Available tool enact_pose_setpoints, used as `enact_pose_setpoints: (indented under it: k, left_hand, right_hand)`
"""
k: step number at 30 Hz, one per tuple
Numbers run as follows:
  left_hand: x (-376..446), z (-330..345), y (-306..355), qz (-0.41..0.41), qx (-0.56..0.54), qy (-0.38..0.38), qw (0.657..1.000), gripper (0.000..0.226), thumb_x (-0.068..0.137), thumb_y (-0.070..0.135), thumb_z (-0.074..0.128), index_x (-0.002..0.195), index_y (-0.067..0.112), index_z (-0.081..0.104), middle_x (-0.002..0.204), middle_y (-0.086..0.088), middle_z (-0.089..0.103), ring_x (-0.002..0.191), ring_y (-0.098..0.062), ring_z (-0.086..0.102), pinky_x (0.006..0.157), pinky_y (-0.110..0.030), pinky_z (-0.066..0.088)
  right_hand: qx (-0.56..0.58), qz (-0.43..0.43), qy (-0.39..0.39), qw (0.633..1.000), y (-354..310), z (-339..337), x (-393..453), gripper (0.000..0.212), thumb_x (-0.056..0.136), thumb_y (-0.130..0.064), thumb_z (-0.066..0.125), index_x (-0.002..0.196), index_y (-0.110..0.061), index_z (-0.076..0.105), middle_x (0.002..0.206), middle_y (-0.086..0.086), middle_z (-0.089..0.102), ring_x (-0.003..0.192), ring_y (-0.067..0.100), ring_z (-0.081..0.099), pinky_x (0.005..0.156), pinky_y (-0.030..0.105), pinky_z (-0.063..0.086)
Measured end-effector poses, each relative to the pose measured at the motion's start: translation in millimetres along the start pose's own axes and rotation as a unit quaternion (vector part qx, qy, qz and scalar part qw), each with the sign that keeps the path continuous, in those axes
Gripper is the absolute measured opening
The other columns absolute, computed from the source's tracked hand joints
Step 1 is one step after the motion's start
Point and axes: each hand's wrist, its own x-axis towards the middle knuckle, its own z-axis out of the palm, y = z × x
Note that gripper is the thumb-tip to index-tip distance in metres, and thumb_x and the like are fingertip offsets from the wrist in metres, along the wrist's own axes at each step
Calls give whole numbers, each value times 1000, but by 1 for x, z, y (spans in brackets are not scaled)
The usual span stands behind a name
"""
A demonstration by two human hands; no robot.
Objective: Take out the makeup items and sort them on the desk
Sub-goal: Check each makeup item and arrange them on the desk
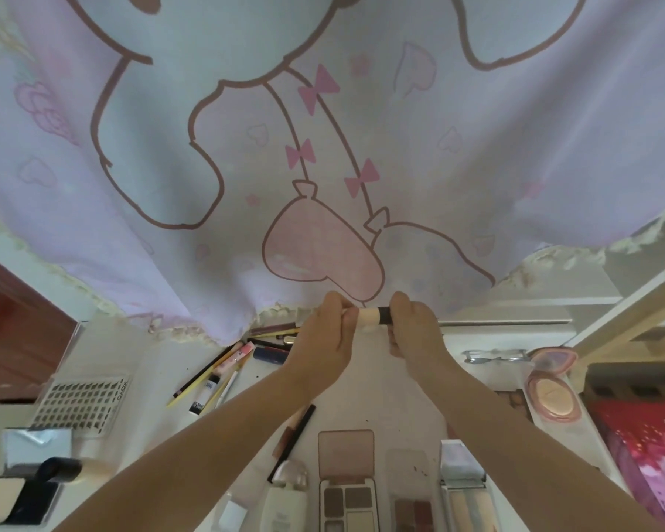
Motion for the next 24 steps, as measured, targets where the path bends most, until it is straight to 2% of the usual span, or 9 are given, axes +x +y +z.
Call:
enact_pose_setpoints:
  k: [3, 7, 9, 11, 13, 15, 17, 20, 24]
  left_hand:
    - [1, 2, 6, -56, -95, 8, 994, 28, 99, 20, 28, 72, 28, 31, 66, 3, 39, 59, -14, 41, 57, -33, 45]
    - [6, 6, 17, -215, -315, 25, 924, 31, 100, 17, 28, 71, 16, 40, 57, -1, 32, 47, -10, 32, 44, -21, 34]
    - [7, 4, 18, -220, -339, 3, 915, 30, 100, 17, 30, 72, 15, 42, 55, 0, 32, 41, -6, 34, 41, -18, 37]
    - [9, -2, 13, -186, -309, -31, 932, 28, 100, 18, 32, 74, 17, 43, 58, 1, 36, 44, -5, 40, 50, -21, 46]
    - [11, -10, 5, -152, -222, -81, 960, 22, 98, 20, 37, 77, 21, 45, 65, 1, 48, 61, -14, 53, 72, -34, 52]
    - [12, -19, 0, -131, -130, -145, 972, 16, 94, 21, 48, 79, 27, 47, 81, 1, 61, 84, -28, 63, 86, -43, 53]
    - [11, -23, -4, -97, -46, -180, 978, 13, 89, 21, 58, 83, 29, 48, 97, 1, 63, 92, -26, 65, 80, -35, 57]
    - [12, -26, -8, -63, 19, -141, 988, 16, 85, 23, 64, 99, 23, 57, 107, 2, 65, 88, -14, 64, 61, -6, 49]
    - [12, -24, -11, -7, 97, -75, 992, 29, 88, 26, 59, 116, 21, 59, 107, 1, 64, 85, -13, 60, 59, -3, 43]
  right_hand:
    - [-30, -104, 52, 993, 4, -1, -3, 45, 95, -18, 32, 50, -14, 32, 50, 3, 35, 49, 18, 36, 53, 29, 31]
    - [-158, -367, 110, 910, 11, -6, -2, 34, 86, -27, 26, 52, -30, 23, 36, -8, 29, 29, -2, 20, 36, 8, 31]
    - [-166, -382, 79, 906, 7, -12, 0, 33, 86, -28, 27, 55, -33, 21, 41, -13, 24, 29, 9, 30, 39, 8, 31]
    - [-154, -296, 4, 943, 2, -19, 1, 40, 94, -27, 36, 54, -26, 29, 43, -10, 28, 35, 9, 35, 39, 11, 30]
    - [-97, -169, -100, 976, 2, -27, 3, 39, 96, -24, 42, 58, -17, 37, 35, -7, 37, 29, 5, 33, 37, 12, 28]
    - [-55, -119, -134, 982, 3, -34, 4, 33, 94, -22, 48, 62, -12, 43, 31, -7, 41, 27, 3, 36, 34, 14, 31]
    - [-37, -131, -140, 981, 7, -36, 5, 25, 91, -19, 53, 67, -13, 49, 34, -7, 48, 32, 6, 44, 36, 14, 34]
    - [-40, -196, -143, 969, 9, -36, 4, 23, 86, -9, 59, 69, -23, 52, 58, -4, 58, 52, 16, 55, 39, 13, 38]
    - [-85, -324, -126, 934, 18, -38, 2, 20, 75, -13, 62, 67, -30, 54, 86, -9, 54, 64, -2, 61, 62, 9, 49]
